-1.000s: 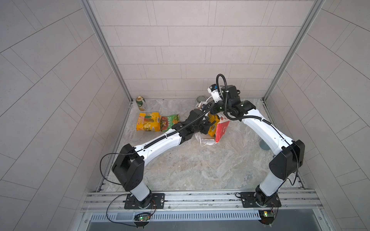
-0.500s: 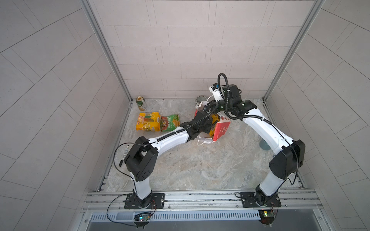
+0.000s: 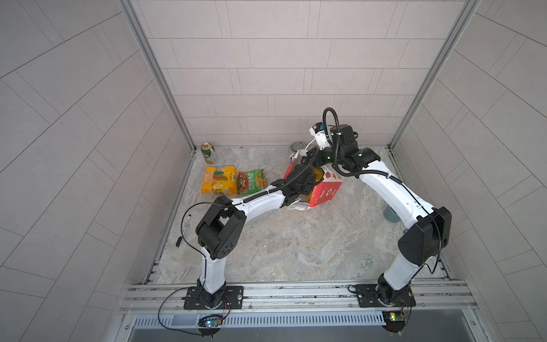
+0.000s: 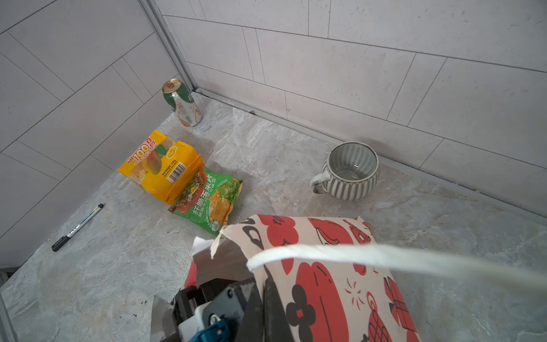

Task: Take the snacks out of the paper bag
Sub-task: 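Reach the left gripper into the held bag toward the yellow packet, then close the left gripper on the green Fox's candy packet in the bag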

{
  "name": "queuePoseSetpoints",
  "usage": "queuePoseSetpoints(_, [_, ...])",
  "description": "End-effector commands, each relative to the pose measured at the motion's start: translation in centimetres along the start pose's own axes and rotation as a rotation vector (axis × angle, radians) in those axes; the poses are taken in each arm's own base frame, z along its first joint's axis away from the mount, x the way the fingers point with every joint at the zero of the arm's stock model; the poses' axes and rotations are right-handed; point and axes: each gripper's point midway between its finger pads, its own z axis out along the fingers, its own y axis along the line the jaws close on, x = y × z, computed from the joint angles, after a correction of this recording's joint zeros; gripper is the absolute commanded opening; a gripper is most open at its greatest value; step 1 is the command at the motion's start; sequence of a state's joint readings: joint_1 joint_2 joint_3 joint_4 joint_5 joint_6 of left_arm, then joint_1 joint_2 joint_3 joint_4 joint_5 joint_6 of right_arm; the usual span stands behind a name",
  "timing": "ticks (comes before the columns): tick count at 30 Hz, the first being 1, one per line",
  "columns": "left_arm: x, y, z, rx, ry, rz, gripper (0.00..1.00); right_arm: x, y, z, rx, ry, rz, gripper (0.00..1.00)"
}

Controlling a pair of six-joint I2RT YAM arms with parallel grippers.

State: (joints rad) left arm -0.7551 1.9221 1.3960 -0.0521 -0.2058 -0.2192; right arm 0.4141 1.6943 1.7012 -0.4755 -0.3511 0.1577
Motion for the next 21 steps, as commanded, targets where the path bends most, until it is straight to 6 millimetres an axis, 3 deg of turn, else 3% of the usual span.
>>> queuePoseSetpoints(1, [-0.7,0.4,0.7,-0.012,-0.024,0.015,0.47,-4.6,2.7,-3.2,-0.077,-0.167,-0.053,0.00])
queuePoseSetpoints(2, [-0.6,0.3,0.8,-0.005,-0.023,0.020,0.38,-4.6,2.7,-3.2,-0.078,-0.166,-0.053,0.00])
queuePoseSetpoints(5, [-0.6,0.2,1.0,0.005,-0.024,0.024,0.26,-4.5,2.7,-3.2,-0.078,-0.164,-0.053,0.00])
queuePoseSetpoints(6, [-0.5,0.2,1.1,0.012,-0.023,0.024,0.17,-4.5,2.7,-3.3,-0.077,-0.164,-0.053,0.00])
queuePoseSetpoints(10, [-0.7,0.2,0.7,0.020,-0.023,0.021,0.09,-4.4,2.6,-3.3,-0.073,-0.165,-0.055,0.00])
queuePoseSetpoints(12, [-1.0,0.3,0.2,0.021,-0.040,0.017,0.00,-4.3,2.5,-3.4,-0.068,-0.164,-0.055,0.00])
queuePoseSetpoints(21, [-4.1,0.1,-4.3,0.091,-0.129,-0.001,0.00,-3.2,1.4,-3.2,-0.014,-0.151,-0.042,0.00])
